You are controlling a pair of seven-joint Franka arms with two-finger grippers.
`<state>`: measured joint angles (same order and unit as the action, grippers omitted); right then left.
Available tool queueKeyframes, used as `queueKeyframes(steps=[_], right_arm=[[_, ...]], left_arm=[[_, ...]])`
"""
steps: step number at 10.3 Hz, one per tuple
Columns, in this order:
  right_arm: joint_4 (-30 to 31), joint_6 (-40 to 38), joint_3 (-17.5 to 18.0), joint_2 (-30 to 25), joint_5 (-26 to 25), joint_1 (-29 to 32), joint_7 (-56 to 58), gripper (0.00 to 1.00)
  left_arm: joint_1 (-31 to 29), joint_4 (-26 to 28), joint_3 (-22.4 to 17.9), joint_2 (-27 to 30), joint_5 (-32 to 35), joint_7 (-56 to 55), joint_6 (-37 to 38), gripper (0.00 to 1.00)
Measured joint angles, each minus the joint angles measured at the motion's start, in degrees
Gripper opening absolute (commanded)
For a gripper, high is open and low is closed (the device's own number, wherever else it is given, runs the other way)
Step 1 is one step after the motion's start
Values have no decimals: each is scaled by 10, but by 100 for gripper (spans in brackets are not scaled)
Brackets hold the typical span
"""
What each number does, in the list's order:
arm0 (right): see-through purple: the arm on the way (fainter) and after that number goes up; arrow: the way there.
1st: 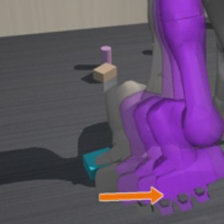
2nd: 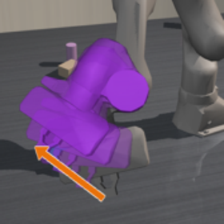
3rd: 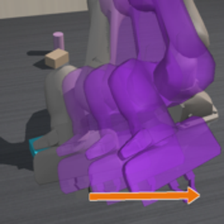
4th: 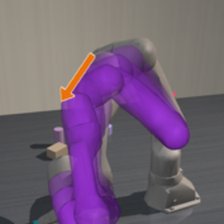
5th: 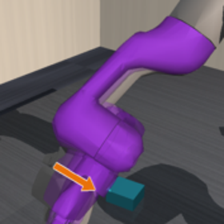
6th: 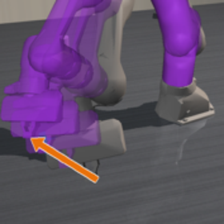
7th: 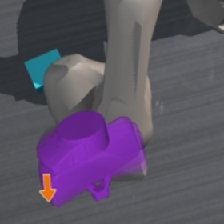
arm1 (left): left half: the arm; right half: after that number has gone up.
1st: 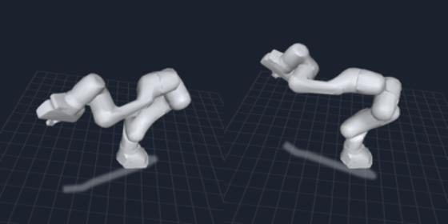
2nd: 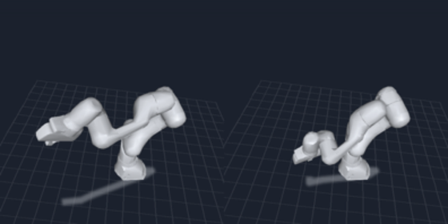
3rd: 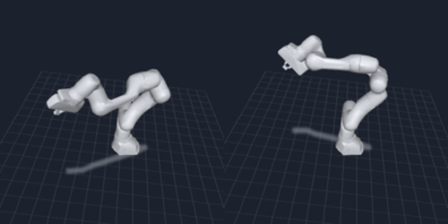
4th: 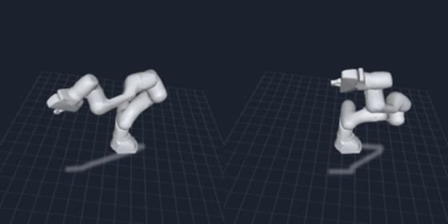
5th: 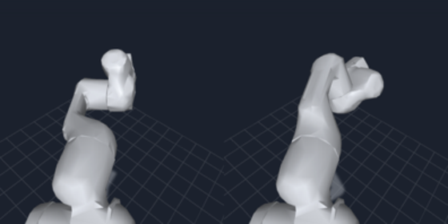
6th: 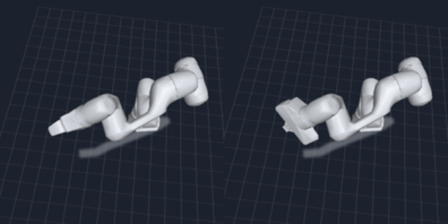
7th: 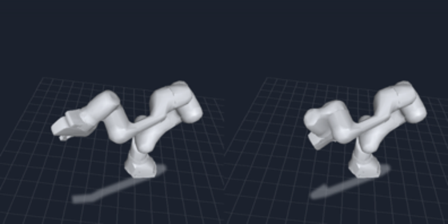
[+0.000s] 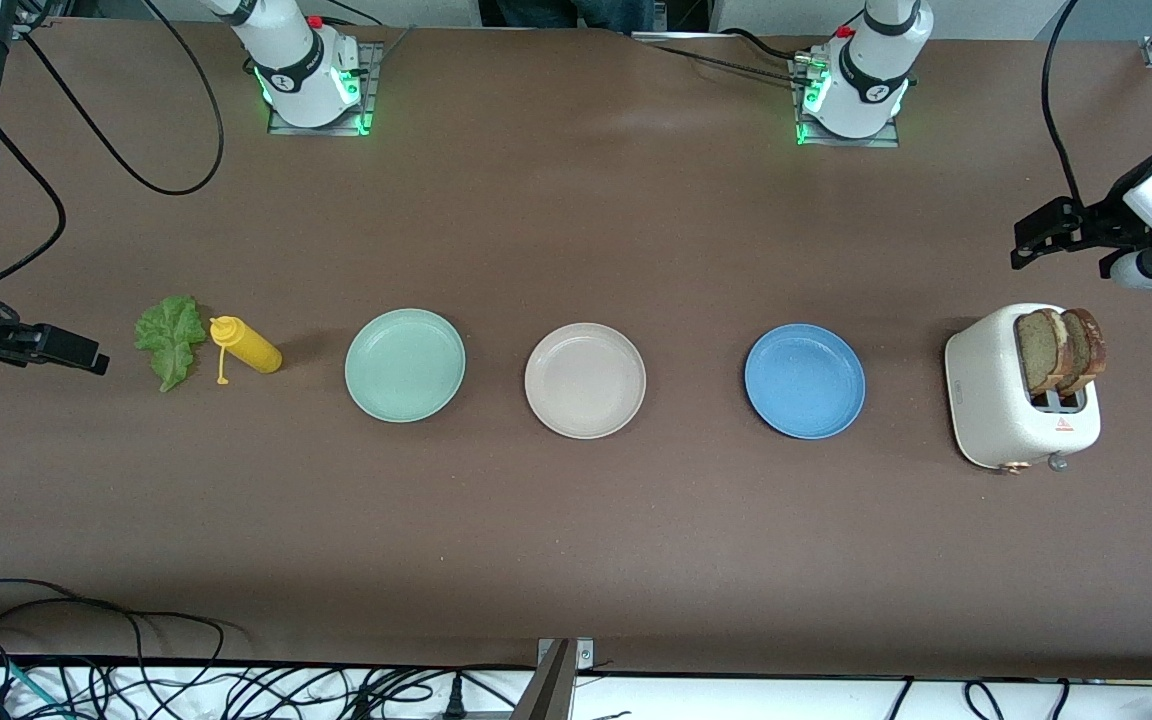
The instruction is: Make sandwich on beige plate with both arms
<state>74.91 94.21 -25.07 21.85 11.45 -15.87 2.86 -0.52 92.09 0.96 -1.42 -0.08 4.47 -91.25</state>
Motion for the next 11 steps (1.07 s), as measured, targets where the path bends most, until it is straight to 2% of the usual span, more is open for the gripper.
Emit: queueKeyframes(steps=[11], right_arm=[[0, 0, 0, 0, 0, 0, 0, 100]], left_arm=[[-8, 0, 1, 0, 0, 0, 0, 100]])
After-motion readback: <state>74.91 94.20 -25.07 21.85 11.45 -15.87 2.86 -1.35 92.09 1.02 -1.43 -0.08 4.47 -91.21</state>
